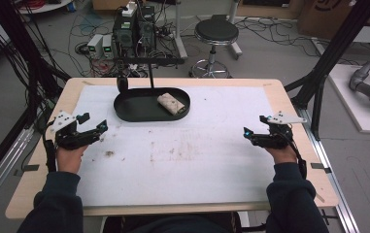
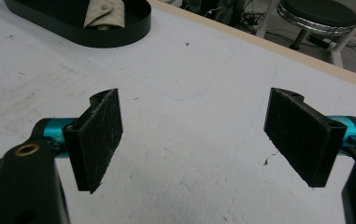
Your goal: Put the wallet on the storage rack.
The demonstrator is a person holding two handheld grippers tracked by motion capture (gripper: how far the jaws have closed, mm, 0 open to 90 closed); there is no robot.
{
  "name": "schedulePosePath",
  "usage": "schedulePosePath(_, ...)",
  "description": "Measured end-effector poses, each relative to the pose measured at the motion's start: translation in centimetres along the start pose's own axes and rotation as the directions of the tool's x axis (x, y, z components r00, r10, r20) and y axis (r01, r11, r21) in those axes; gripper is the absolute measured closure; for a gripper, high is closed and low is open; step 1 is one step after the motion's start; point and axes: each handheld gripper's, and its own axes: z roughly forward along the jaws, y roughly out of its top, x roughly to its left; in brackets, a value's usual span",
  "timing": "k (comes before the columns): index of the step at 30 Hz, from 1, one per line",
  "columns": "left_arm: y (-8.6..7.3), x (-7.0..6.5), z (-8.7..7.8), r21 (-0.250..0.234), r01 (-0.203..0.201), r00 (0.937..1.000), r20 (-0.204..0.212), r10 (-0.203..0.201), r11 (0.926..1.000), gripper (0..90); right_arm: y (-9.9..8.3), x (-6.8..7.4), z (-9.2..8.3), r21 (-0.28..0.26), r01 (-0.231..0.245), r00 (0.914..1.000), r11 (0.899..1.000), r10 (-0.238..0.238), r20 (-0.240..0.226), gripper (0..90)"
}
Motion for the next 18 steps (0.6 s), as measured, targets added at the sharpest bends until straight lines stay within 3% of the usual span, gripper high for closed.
schedulePosePath(5, 0.0, -0.4, 0.1, -0.002, -0.013, 0.9998, 0.013, 0.013, 0.9999, 23.0, -1.2, 0.1, -0.1, 0.015, 0.009, 0.9999, 1.0, -0.009, 0.011, 20.0)
schedulePosePath(18, 0.0, -0.8, 0.4, 0.006, -0.022, 0.9995, 0.025, 0.022, 0.9997, 23.0, -1.3, 0.1, -0.4, 0.018, 0.026, 0.9991, 0.999, -0.027, 0.033, 19.9)
